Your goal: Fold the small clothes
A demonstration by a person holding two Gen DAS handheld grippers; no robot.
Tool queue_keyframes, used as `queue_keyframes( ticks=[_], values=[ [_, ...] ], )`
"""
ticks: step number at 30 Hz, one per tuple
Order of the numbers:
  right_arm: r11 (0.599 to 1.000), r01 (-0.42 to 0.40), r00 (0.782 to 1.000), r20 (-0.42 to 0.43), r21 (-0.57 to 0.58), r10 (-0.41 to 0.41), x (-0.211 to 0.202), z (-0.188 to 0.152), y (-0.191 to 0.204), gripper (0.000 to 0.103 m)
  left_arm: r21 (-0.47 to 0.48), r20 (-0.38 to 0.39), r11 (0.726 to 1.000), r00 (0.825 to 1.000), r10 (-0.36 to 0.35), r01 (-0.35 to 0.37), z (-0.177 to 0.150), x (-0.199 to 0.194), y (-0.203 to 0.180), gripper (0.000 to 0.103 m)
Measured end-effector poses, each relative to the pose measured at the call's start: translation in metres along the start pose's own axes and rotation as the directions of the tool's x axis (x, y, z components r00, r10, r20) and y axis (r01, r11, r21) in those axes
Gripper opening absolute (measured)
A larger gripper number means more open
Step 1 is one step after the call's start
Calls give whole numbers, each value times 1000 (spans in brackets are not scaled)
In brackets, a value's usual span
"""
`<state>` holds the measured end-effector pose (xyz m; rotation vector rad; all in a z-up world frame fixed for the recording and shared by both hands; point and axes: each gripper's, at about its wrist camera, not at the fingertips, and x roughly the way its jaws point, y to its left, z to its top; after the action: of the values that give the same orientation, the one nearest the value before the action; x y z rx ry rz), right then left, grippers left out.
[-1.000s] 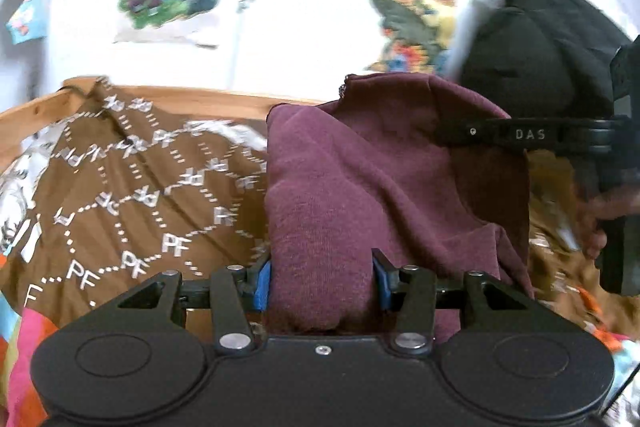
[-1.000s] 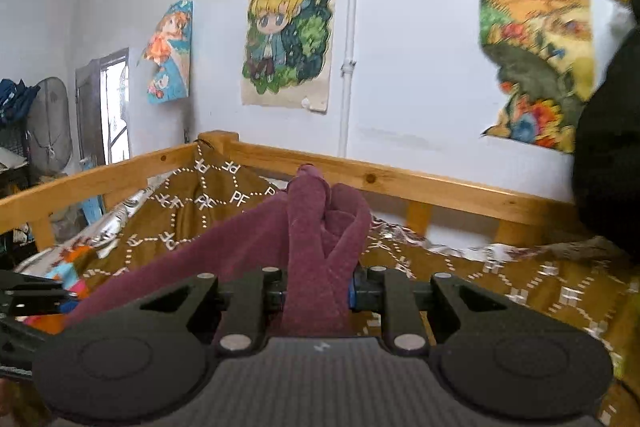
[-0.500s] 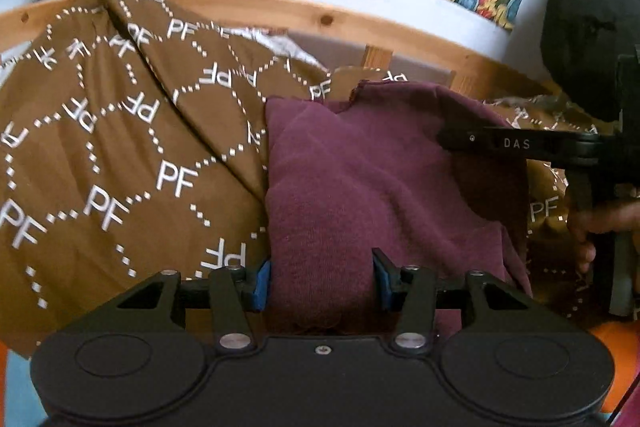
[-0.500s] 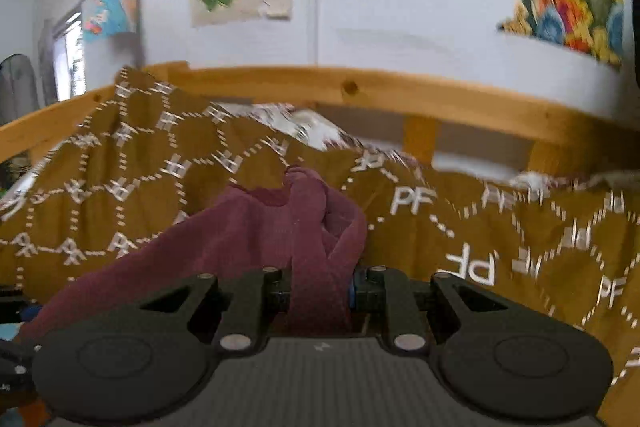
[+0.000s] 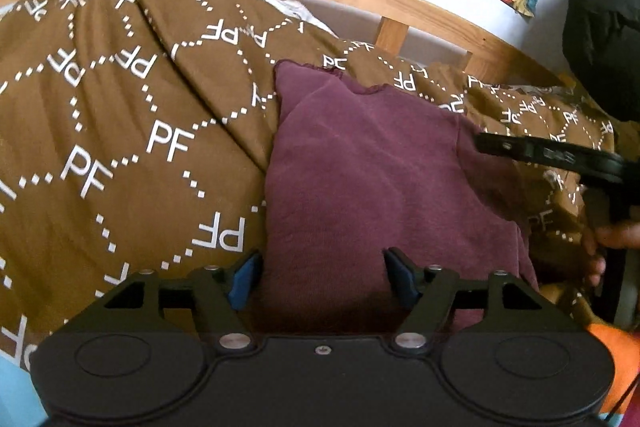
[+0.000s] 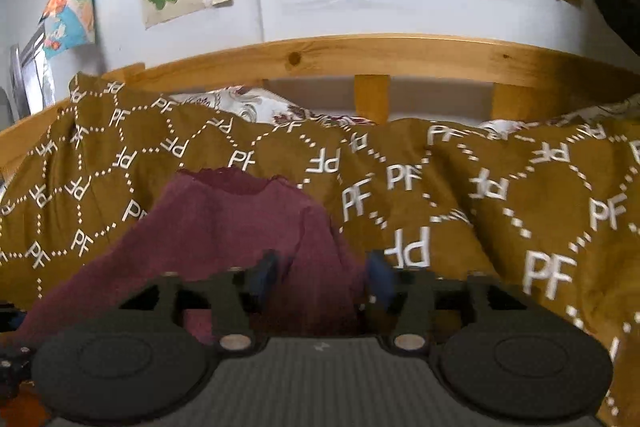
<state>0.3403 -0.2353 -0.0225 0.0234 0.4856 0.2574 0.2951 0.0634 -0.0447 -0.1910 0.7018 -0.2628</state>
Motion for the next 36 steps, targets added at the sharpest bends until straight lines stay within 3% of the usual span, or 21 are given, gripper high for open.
queue_keyframes(
  ticks=[4,8,10,12,15,20,25,31,34,36],
  values=[
    [1000,-6,1000,16,-14,6,-22,-9,1,71,-20,-2,1000,1000,-2,2,-1,-3,3,83],
    [999,-33,999,-37,-10,32,-31,-24,11,69,-26,-6,1000,1000,1,-1,-4,-5,2,86],
    [999,-32,997,-67,4,32,-29,-29,14,56,-31,-10,1000,1000,6,-7,-6,-5,1,89],
    [1000,-5,996,-89,27,7,-26,-32,16,22,-34,-14,999,1000,9,-10,-8,-5,0,89],
    [999,22,997,-69,28,-20,-26,-30,13,7,-37,-17,999,1000,3,-4,-9,-6,-1,89],
    [997,76,997,4,11,-76,-29,-13,5,6,-35,-6,999,1000,-30,30,-12,-9,-6,95],
    [994,108,993,-57,-8,-108,-9,-27,2,6,-2,-81,1000,997,-17,17,-18,4,-12,97],
    [993,113,993,-36,38,-112,-16,-35,1,9,-14,-86,1000,996,-11,10,-17,-2,-14,98],
    [994,103,995,-11,46,-102,-29,-31,4,20,-16,-81,1000,997,4,-6,-15,-12,-19,100],
    [995,91,996,14,51,-92,-43,-30,7,40,-14,-61,1000,998,14,-15,-14,-21,-23,102]
  ],
)
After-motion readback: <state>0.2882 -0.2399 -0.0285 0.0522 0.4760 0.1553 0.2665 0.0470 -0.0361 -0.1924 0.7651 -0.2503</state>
